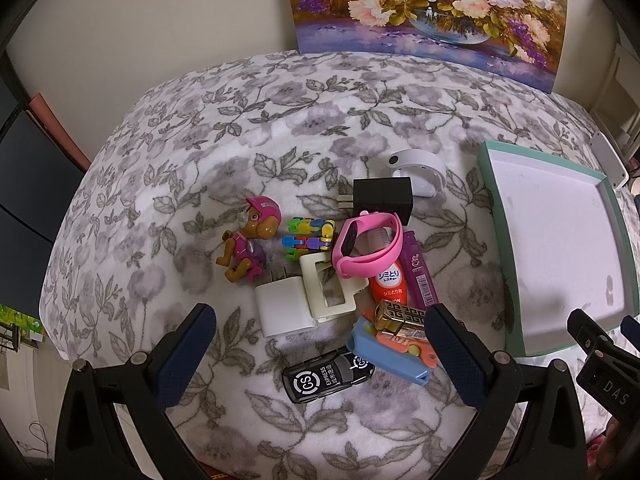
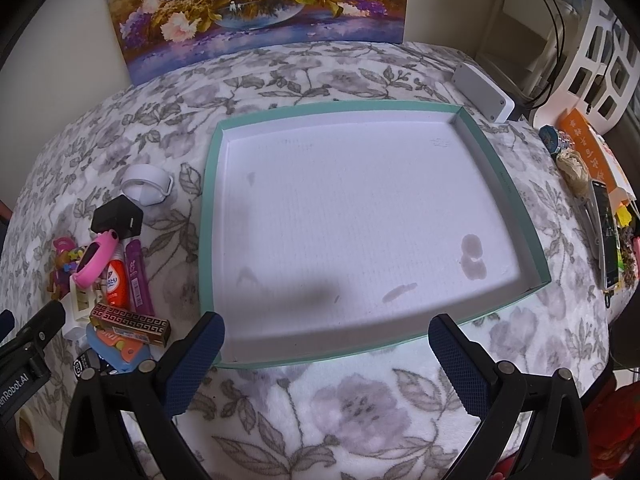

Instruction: Organize rigid objects

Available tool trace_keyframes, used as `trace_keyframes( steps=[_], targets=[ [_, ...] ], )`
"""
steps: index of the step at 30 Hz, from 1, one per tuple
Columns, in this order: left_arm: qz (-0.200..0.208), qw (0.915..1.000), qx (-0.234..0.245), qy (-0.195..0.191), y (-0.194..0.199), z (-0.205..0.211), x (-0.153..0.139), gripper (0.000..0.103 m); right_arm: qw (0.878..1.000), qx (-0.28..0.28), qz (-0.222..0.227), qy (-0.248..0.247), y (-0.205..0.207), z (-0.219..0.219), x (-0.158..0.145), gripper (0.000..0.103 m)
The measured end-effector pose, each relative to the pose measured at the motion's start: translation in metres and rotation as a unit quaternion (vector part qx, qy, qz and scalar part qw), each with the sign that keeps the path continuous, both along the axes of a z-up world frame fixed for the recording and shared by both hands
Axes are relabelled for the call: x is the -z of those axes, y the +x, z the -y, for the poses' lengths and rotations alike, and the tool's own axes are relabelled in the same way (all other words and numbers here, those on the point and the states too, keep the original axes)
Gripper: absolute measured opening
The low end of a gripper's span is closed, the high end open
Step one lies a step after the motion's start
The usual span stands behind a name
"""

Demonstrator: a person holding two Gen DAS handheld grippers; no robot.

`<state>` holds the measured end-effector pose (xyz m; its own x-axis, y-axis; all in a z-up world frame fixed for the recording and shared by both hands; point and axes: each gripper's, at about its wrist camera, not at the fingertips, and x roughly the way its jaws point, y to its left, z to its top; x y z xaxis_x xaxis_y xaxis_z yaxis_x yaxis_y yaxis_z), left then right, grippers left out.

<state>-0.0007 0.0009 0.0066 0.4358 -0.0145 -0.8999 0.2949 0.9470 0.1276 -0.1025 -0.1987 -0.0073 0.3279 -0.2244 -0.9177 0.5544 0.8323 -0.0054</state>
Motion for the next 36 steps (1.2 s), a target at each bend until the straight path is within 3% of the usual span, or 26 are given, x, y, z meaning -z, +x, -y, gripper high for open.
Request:
trace_keyframes(
  steps=[36],
  targets=[
    [-0.001,1.0000,0.000,0.000,0.0000,0.0006,0.0004,0.103,1.000,0.002,-0.003,0.001,0.0003,-0.0007,0.0025,0.103]
  ],
)
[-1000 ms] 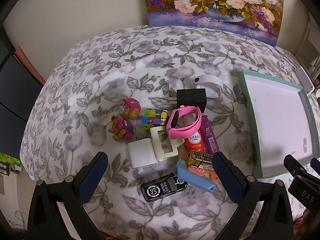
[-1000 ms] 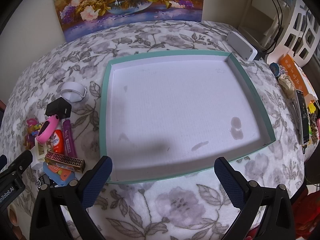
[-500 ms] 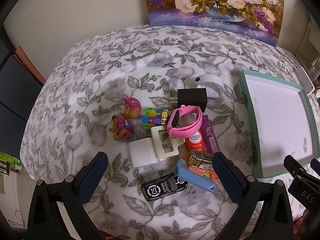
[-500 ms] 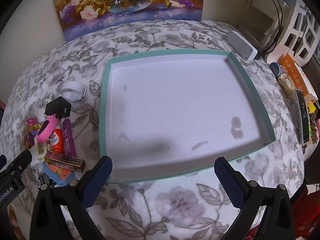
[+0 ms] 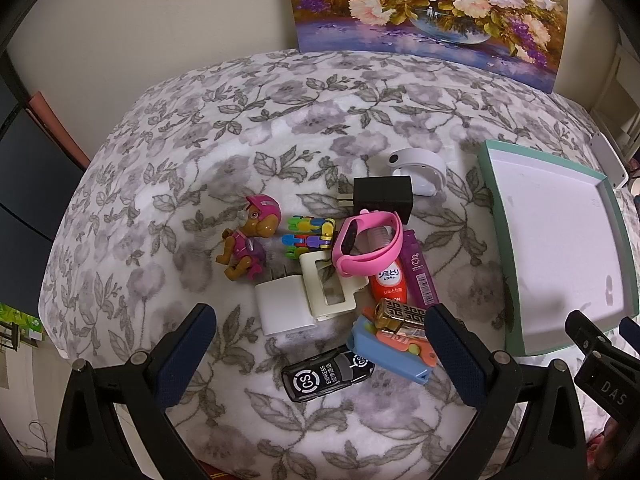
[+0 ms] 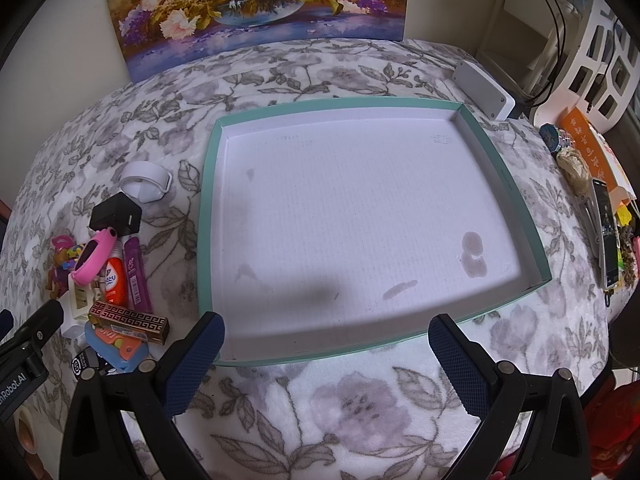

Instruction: Organize rigid objects

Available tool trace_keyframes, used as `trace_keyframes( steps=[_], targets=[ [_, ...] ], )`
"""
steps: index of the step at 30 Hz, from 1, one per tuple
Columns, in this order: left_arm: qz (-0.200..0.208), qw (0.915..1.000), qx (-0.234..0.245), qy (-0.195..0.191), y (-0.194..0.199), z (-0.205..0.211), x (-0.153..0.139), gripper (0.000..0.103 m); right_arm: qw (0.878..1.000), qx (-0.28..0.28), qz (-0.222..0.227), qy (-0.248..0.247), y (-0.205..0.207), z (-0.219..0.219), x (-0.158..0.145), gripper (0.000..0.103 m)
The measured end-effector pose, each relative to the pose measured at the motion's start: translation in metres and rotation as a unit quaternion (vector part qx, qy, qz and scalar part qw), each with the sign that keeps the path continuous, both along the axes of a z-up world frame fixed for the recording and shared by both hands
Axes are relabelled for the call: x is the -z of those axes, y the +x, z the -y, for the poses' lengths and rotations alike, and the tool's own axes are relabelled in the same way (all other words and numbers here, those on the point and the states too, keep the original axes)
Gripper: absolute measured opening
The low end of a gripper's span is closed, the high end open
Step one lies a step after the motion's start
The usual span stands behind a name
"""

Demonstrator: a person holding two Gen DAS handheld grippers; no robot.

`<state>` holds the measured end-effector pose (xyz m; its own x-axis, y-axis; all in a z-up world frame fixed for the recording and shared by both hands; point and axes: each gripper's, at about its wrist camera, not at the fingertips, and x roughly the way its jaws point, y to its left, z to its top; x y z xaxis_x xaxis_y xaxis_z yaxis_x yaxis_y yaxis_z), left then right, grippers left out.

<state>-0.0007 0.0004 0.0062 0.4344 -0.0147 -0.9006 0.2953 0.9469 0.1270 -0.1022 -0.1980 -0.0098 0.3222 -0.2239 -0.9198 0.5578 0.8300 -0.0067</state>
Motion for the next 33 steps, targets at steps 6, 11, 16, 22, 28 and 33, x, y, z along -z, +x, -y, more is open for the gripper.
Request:
trace_keyframes(
  steps=[6,11,16,22,28,33],
  targets=[
    [0.000,1.0000,0.000,0.000,0.000,0.000,0.000,0.103,1.000,0.000,0.000,0.000,0.000,-0.001,0.000,0.103],
    [-0.003,1.0000,0.000,-0.001,0.000,0.000,0.001,0.103,1.000,-0.004,0.000,0.003,0.001,-0.006,0.001,0.103],
    [-0.006,0.9999,0.006,-0.014,0.005,-0.010,-0.007,0.103,0.999,-0.028,0.026,0.014,0.005,-0.017,-0.010,0.103],
    [-0.013,0.9996,-0.010,-0.025,0.020,-0.041,-0.012,0.103,0.993,-0.079,0.048,0.070,0.024,-0.041,-0.013,0.103],
    [-0.038,0.9973,-0.056,-0.028,0.025,-0.068,0.008,0.103,0.988,-0.131,0.037,0.078,0.044,-0.075,-0.003,0.103],
    [-0.057,0.9920,-0.107,-0.037,0.027,-0.087,0.024,0.103,0.983,-0.150,0.023,0.105,0.057,-0.093,0.014,0.103]
  ],
)
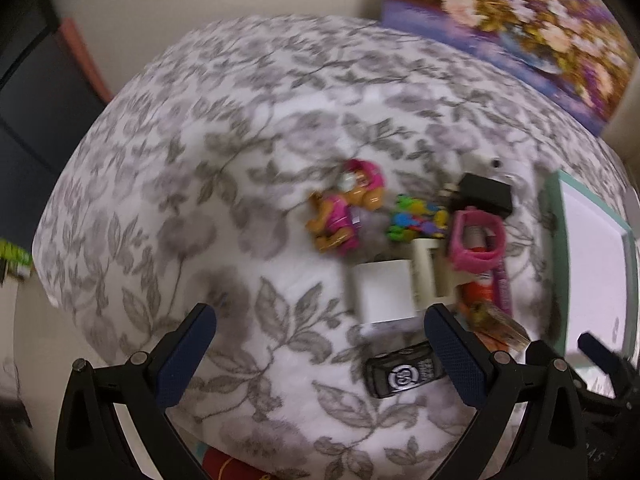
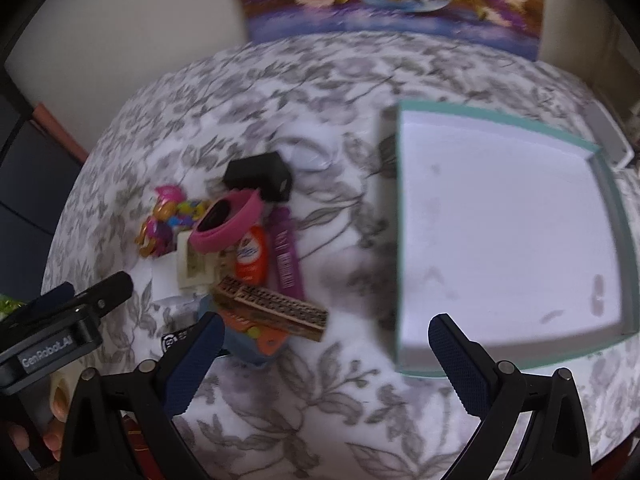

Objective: Organize rigid objects
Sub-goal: 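Grasp the gold patterned box with the right tool while the left tool approaches the black toy car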

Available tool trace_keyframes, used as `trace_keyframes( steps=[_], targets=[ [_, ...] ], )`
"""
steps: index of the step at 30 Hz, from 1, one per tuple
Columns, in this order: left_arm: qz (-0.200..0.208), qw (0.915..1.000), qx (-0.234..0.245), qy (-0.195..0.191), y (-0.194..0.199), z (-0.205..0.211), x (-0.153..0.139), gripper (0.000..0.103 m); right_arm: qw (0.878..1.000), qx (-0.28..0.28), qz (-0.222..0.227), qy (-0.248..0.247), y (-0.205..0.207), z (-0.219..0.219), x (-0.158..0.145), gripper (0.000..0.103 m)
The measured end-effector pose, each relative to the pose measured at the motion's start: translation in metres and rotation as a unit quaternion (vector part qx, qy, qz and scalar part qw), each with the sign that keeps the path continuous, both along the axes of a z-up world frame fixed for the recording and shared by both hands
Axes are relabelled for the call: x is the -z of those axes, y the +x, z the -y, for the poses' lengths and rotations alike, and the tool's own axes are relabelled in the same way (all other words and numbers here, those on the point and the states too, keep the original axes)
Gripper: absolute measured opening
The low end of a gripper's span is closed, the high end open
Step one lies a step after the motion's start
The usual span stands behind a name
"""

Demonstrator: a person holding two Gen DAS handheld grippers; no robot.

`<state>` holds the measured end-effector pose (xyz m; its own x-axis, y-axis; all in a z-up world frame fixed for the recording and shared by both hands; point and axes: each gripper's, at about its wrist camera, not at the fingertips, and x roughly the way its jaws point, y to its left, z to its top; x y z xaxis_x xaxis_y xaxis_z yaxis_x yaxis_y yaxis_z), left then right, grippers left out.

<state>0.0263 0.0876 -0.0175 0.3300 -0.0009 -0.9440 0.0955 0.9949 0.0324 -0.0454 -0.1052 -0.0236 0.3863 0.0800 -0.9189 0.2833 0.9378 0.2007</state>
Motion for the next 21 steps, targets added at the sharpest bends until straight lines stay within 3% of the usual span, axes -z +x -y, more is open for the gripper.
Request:
trace_keyframes(
  steps=[11,21],
  targets=[
    [-0.021,0.9980,-0.056,-0.019,0.006,-0.023,0.027,0.103,0.996,0.034,-0.007,0.087,0.016,-0.006,0.023,0.103],
    [-0.026,0.9974,-0.064,-0.023,0.007,-0.029,0.034,0.103,0.992,0.058,-0.037,0.105,0.027,-0.007,0.042,0.103]
  ],
)
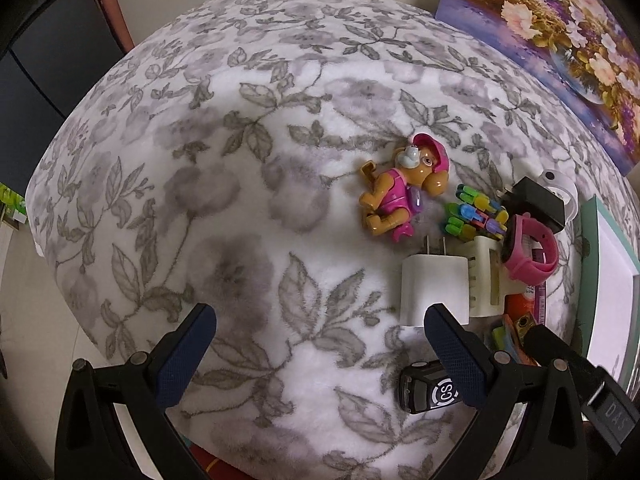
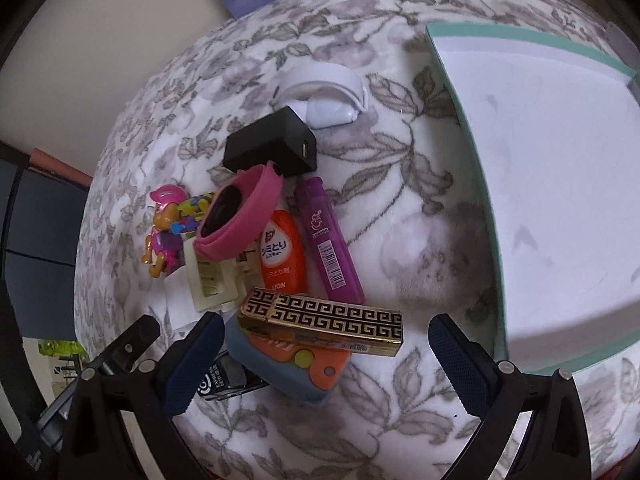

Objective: Organize rigid objects
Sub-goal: 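Grasp the gold patterned box with the right tool while the left tool approaches the black toy car, then grasp the black toy car with the left tool while the right tool holds the gold box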

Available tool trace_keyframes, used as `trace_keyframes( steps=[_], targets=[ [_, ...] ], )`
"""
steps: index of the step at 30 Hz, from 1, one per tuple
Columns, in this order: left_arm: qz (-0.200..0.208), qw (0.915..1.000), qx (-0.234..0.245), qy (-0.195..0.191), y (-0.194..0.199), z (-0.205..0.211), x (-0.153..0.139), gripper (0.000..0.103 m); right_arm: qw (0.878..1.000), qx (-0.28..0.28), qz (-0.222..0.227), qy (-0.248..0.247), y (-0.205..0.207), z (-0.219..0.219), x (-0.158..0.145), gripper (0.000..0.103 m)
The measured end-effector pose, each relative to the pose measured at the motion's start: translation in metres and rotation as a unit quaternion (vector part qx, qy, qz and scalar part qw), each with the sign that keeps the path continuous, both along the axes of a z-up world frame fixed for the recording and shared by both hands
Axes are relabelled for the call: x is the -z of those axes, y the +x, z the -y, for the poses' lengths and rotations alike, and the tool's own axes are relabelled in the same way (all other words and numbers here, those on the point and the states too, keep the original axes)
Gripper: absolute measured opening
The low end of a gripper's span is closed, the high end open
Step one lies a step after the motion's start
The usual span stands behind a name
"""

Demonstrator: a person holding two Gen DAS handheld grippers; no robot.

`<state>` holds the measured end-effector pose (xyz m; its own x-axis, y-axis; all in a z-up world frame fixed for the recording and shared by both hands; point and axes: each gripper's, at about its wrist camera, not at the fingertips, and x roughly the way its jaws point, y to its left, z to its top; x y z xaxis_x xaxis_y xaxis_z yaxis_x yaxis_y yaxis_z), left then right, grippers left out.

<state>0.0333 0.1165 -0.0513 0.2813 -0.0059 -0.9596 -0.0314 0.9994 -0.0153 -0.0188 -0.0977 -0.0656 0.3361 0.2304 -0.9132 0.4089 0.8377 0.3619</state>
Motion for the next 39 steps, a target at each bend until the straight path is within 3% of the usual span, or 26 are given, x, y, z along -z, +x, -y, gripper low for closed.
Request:
trace_keyframes(
  steps=[6,17,29,39],
  targets=[
    [-0.005,1.0000,0.004,0.003,0.000,0.002,0.003,0.103,1.000,0.009,-0.005,0.003,0.005,-0.003,0.004,0.102],
    [-0.009,0.9997,0.011,0.018,-0.005,0.009,0.001,0.103,1.000,-0.002,-0.010,-0.013,0.005,-0.003,0.003,0.086],
    [-0.001,0.9991,0.036,0.020,-0.020,0.025,-0.013,0.103,1.000,0.008,-0.016,-0.005,-0.012,0.017,-0.008,0.085],
    [-0.008,0.9965,0.077,0.031,-0.026,0.046,-0.011,0.103,0.999,0.000,0.029,-0.018,-0.024,0.027,-0.045,0.085]
  ],
)
